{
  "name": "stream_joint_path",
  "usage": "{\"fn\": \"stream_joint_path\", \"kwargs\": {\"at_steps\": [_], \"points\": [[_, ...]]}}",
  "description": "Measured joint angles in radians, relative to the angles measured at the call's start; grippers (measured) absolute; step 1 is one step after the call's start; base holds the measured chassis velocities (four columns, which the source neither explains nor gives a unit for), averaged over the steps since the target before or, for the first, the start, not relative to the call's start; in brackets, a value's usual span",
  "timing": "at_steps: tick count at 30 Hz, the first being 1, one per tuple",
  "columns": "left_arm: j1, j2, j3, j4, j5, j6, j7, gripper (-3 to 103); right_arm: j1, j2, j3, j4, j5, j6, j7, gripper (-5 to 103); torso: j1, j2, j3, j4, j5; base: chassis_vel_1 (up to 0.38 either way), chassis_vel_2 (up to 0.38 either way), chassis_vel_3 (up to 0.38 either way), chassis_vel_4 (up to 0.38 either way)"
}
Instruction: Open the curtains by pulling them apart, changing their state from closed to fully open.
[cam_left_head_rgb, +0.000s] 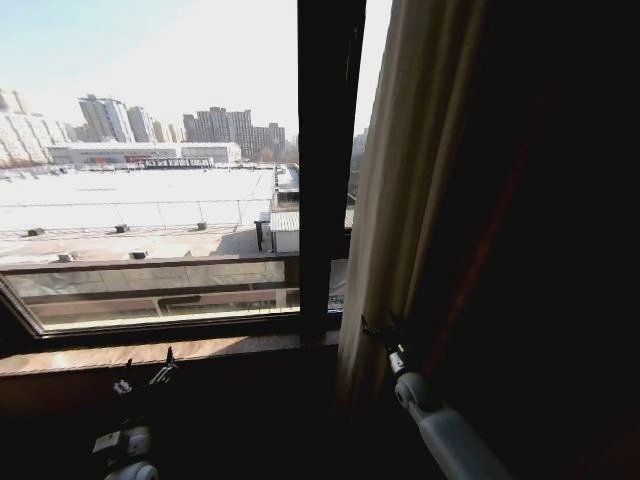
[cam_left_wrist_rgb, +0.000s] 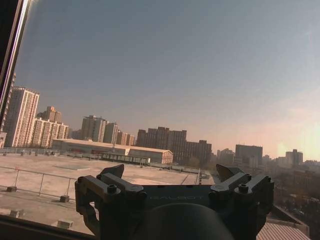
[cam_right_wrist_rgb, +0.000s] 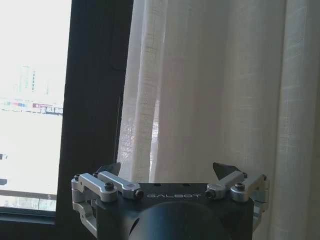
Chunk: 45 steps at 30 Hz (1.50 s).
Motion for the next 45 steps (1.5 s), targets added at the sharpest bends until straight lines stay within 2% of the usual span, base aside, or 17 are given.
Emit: {"fn": "stream_joint_path", "kwargs": {"at_steps": [10, 14, 17, 31, 45], "points": [[0.000, 0.000, 0.000, 0.000, 0.000, 0.000, 0.000, 100, 0.001, 0.001, 0.000, -0.001, 0.000, 0.000, 0.001, 100, 0.000, 0.000, 0.000, 0.0002, -0.0006, 0.207, 0.213, -0.211, -0.221], [0.000, 0.000, 0.000, 0.000, 0.000, 0.000, 0.000, 100, 0.001, 0.001, 0.000, -0.001, 0.000, 0.001, 0.001, 100, 0.000, 0.000, 0.000, 0.0002, 0.0007, 0.278, 0.321, -0.301, -0.312], [0.000, 0.000, 0.000, 0.000, 0.000, 0.000, 0.000, 100, 0.001, 0.000, 0.000, -0.001, 0.000, 0.001, 0.001, 100, 0.000, 0.000, 0.000, 0.0000, -0.0005, 0.323, 0.317, -0.339, -0.310], [0.000, 0.000, 0.000, 0.000, 0.000, 0.000, 0.000, 100, 0.001, 0.000, -0.001, -0.001, 0.000, 0.001, 0.001, 100, 0.000, 0.000, 0.000, 0.0003, 0.0004, 0.358, 0.361, -0.380, -0.354], [0.000, 0.000, 0.000, 0.000, 0.000, 0.000, 0.000, 100, 0.001, 0.000, 0.000, -0.001, 0.000, 0.000, 0.001, 100, 0.000, 0.000, 0.000, 0.0001, -0.0004, 0.357, 0.349, -0.340, -0.360]]}}
